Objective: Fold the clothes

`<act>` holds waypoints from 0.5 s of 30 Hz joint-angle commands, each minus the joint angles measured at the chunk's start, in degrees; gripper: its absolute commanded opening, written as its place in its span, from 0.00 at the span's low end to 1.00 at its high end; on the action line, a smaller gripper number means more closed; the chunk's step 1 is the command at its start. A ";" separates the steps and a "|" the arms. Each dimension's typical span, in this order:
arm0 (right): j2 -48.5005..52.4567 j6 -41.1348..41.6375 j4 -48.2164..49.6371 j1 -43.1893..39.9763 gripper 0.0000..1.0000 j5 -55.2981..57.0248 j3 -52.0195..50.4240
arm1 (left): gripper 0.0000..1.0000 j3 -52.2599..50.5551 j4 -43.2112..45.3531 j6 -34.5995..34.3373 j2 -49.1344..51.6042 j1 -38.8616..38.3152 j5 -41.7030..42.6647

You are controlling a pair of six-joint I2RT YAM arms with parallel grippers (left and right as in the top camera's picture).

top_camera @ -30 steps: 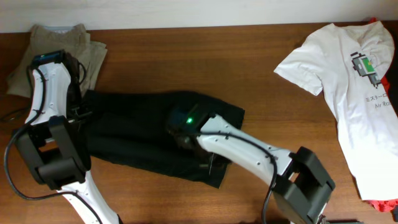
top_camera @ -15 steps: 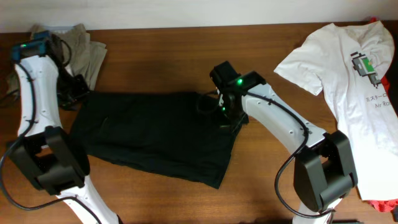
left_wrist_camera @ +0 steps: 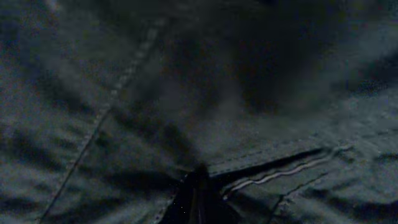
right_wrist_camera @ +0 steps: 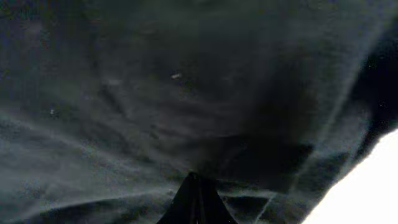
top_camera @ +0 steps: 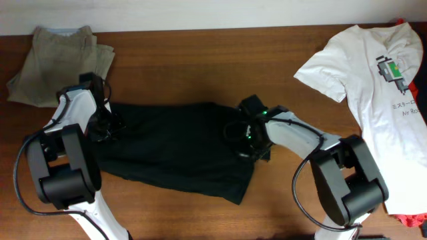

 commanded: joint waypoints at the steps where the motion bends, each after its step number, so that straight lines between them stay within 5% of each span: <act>1: 0.83 -3.04 -2.95 -8.90 0.04 11.63 -1.55 | 0.01 -1.99 -3.56 -5.05 0.33 0.59 -1.46; 4: 0.83 -14.12 -5.05 -19.91 0.04 12.85 5.90 | 0.01 -1.99 -9.51 -8.11 -2.84 0.28 0.72; 8: 0.74 -16.28 -17.51 -24.00 0.04 17.05 24.41 | 0.01 -1.99 -10.29 -11.06 -16.48 -3.87 1.16; 9: 0.72 -16.28 -21.07 -24.00 0.04 17.14 30.14 | 0.07 -1.99 -10.34 -11.04 -20.50 -4.13 -1.53; 10: 0.72 -17.38 -22.86 -24.06 0.26 17.14 34.73 | 0.47 -1.99 -10.19 -11.02 -24.57 -3.72 -5.01; 11: 0.72 -18.84 -23.19 -24.46 0.74 17.42 38.38 | 0.72 -1.99 -10.16 -10.78 -26.43 -2.08 -6.01; 12: 0.72 -18.82 -22.75 -25.49 0.96 18.49 40.17 | 0.79 -1.99 -10.36 -10.01 -26.45 0.22 -5.86; 15: 0.81 -18.84 -25.03 -28.13 0.99 18.82 40.09 | 0.83 -2.05 -11.82 -4.44 -22.21 6.62 -1.03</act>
